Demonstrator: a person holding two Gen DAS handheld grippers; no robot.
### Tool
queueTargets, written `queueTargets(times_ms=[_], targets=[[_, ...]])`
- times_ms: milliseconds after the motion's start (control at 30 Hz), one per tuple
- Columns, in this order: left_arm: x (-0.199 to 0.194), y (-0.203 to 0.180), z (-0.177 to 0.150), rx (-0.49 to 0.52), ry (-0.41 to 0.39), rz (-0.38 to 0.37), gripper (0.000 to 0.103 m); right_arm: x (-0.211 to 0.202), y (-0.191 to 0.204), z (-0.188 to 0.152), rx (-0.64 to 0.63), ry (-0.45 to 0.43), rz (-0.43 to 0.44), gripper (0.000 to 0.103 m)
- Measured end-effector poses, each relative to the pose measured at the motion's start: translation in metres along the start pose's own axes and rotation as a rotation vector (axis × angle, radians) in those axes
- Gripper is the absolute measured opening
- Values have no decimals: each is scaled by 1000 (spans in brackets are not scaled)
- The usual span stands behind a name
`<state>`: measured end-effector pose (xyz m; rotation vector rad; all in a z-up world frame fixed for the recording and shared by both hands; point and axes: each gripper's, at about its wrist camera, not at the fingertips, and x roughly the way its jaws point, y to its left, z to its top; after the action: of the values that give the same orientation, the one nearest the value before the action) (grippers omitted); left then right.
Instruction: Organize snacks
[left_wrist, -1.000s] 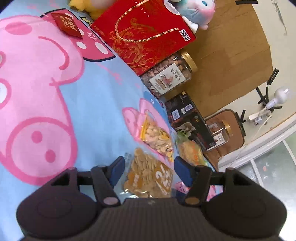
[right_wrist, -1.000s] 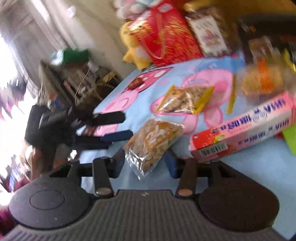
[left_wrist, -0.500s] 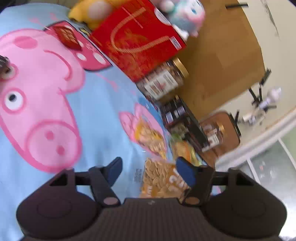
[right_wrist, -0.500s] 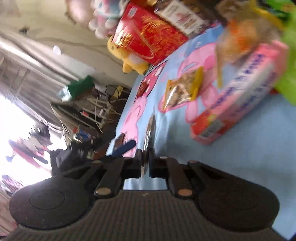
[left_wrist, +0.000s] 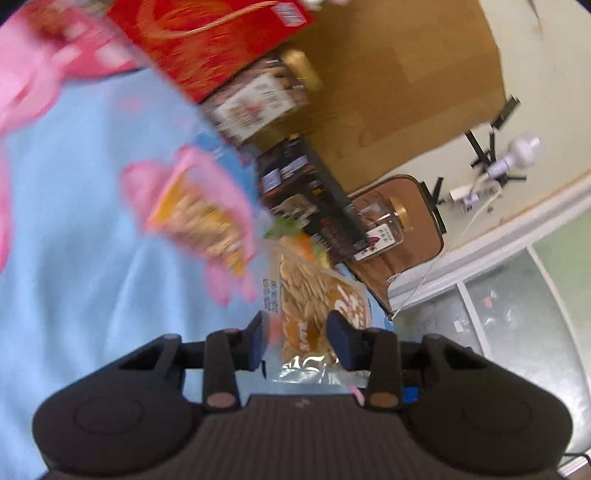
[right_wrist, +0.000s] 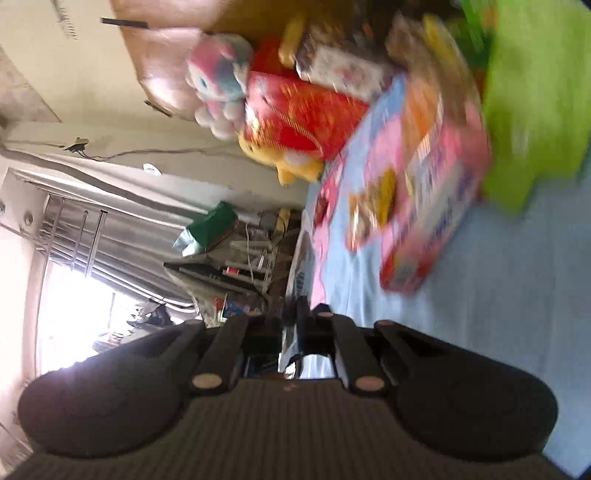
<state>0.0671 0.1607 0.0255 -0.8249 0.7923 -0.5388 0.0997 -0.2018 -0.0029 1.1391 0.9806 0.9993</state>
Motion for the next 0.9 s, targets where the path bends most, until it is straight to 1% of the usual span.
queueTargets(times_ms=[33, 167, 233, 333, 433, 500, 567, 600, 633, 667, 700, 733, 767, 800, 900], targets=[[8, -11, 11, 31, 2, 5, 32, -5, 6, 8, -33, -23, -14, 9], [55, -58, 61, 180, 1, 55, 32, -19, 30, 49, -174, -113, -96, 9], [81, -72, 82, 210, 2, 62, 34, -25, 43, 75, -250, -165, -154, 9], [123, -87, 112, 228, 4, 71, 34, -31, 54, 115, -330, -225, -235, 10], [163, -97, 129, 258, 10, 118, 36, -35, 50, 149, -364, -260, -326, 11], [187, -103, 133, 297, 13, 174, 38, -31, 44, 167, -391, -276, -398, 13], [207, -107, 133, 339, 17, 238, 40, -28, 36, 177, -430, -279, -465, 14], [215, -108, 132, 353, 21, 267, 41, -25, 33, 181, -454, -280, -511, 16], [221, -108, 130, 364, 25, 294, 43, -22, 32, 183, -485, -279, -556, 22], [225, -109, 128, 374, 25, 311, 44, -20, 29, 183, -526, -289, -613, 24], [225, -110, 125, 384, 22, 317, 47, -19, 28, 182, -571, -306, -678, 30], [223, -112, 123, 395, 18, 313, 49, -20, 27, 180, -608, -321, -720, 36], [218, -114, 120, 406, 11, 304, 49, -23, 27, 176, -635, -338, -739, 36], [210, -115, 117, 417, 3, 288, 49, -29, 28, 171, -647, -361, -736, 36], [174, -114, 101, 427, -17, 232, 50, -49, 33, 153, -628, -404, -682, 36]])
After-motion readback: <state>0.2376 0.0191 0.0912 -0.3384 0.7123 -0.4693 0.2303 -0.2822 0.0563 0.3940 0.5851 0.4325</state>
